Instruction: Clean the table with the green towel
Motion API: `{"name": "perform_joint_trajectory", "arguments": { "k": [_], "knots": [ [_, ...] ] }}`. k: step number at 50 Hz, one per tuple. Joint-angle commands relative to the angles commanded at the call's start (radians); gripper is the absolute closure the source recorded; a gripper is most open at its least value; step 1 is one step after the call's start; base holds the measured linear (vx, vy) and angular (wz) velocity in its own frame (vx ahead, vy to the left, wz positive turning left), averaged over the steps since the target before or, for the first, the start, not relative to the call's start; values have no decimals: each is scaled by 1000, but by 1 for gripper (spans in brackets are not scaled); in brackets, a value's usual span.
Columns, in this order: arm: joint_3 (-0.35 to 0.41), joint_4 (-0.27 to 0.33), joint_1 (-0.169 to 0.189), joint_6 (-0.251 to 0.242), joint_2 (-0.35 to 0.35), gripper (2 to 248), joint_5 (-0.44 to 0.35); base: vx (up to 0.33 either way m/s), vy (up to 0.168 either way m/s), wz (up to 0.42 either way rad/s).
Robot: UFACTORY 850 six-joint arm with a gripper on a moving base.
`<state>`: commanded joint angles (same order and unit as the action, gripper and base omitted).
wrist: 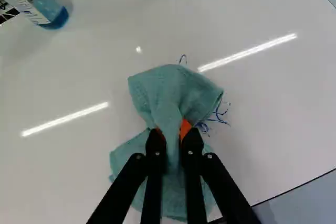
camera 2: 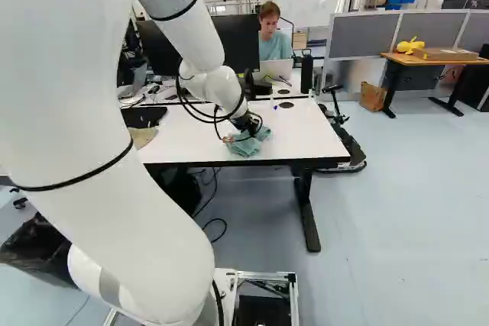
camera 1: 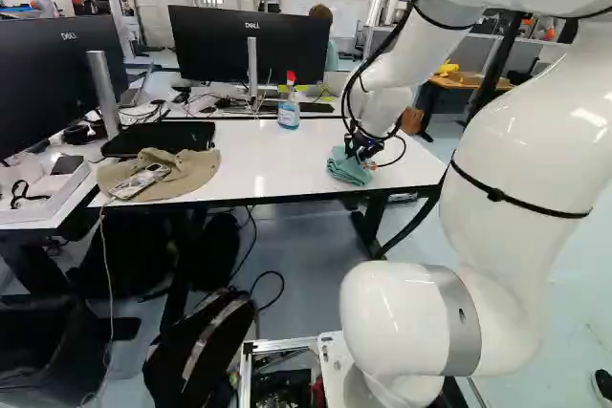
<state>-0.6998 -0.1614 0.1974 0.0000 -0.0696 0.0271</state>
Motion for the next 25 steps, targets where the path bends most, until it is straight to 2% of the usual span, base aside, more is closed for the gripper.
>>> {"name": "perform_joint_trajectory", "arguments": {
  "k": [25],
  "knots": [
    [-31,0,89,0,-29,204,0,0,0,0]
  ]
}}
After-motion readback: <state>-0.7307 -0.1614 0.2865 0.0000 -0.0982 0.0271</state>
